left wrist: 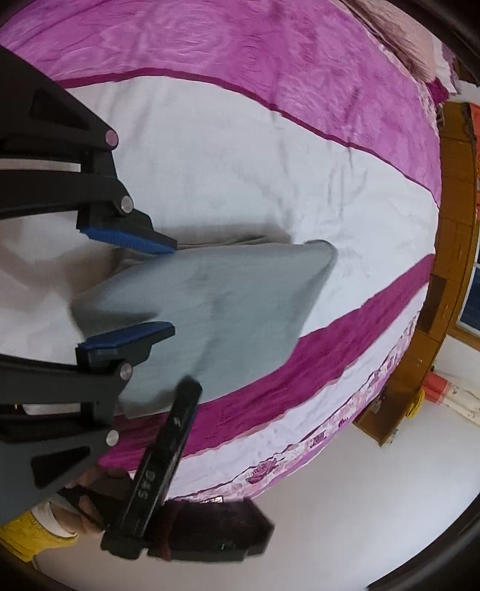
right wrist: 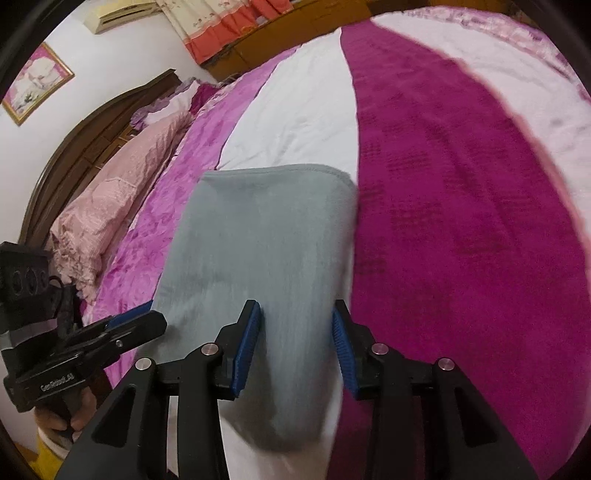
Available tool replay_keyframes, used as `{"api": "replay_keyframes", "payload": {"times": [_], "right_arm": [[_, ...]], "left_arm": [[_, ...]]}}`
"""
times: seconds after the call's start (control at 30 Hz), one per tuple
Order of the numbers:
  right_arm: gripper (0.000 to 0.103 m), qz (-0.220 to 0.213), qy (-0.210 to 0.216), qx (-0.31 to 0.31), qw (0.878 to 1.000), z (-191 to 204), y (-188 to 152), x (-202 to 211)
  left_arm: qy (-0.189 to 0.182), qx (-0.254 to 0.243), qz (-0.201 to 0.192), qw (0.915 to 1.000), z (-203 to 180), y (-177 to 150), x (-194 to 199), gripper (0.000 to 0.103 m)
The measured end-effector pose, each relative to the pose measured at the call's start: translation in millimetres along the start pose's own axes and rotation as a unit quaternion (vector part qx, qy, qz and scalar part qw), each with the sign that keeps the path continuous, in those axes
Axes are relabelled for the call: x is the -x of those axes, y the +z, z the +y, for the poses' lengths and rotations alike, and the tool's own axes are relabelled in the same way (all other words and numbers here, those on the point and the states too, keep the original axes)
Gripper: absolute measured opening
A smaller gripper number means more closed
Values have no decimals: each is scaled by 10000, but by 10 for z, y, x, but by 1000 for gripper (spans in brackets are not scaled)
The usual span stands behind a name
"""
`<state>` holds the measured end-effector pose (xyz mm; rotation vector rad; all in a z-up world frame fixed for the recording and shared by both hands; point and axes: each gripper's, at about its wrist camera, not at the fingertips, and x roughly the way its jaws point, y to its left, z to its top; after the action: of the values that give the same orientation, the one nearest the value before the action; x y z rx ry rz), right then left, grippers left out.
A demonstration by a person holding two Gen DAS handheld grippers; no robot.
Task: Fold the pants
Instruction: 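Lay the folded bundle flat and open both tools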
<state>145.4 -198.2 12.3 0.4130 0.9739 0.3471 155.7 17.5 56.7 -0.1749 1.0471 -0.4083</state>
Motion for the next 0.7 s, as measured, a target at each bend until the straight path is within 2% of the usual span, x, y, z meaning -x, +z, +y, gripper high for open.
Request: {"api": "replay_keyframes", "payload": {"times": [0.1, 0.13, 0.17, 0.2, 0.23, 0.37, 0.53, 0.7], "right_arm": [[32, -218, -181, 223, 9994, 76, -108, 207], [32, -293, -223, 318, 9988, 108, -152, 274], [29, -353, -269, 416, 9981, 140, -195, 332], [17, -416, -310, 519, 9973, 171, -239, 383], [10, -450, -347, 627, 9964, 212, -286, 428], [9, -450, -317, 877, 9946, 338, -397, 460], [9, -137, -307, 917, 9952, 344, -529, 203], [9, -154, -238, 842, 9960, 265, -584, 37]], "left_arm": [[30, 121, 66, 9999, -7, -111, -8, 40], [66, 154, 68, 9998, 5, -152, -3, 31], [59, 213, 35, 9997, 27, -194, 9, 12], [3, 300, 3, 9996, 57, -223, 22, 12], [-40, 368, -42, 9993, 84, -244, 43, 12], [97, 396, -83, 9991, 131, -275, 39, 11], [427, 336, -45, 9985, 233, -346, -125, 17], [270, 661, -74, 9974, 431, -394, -165, 29]]}}
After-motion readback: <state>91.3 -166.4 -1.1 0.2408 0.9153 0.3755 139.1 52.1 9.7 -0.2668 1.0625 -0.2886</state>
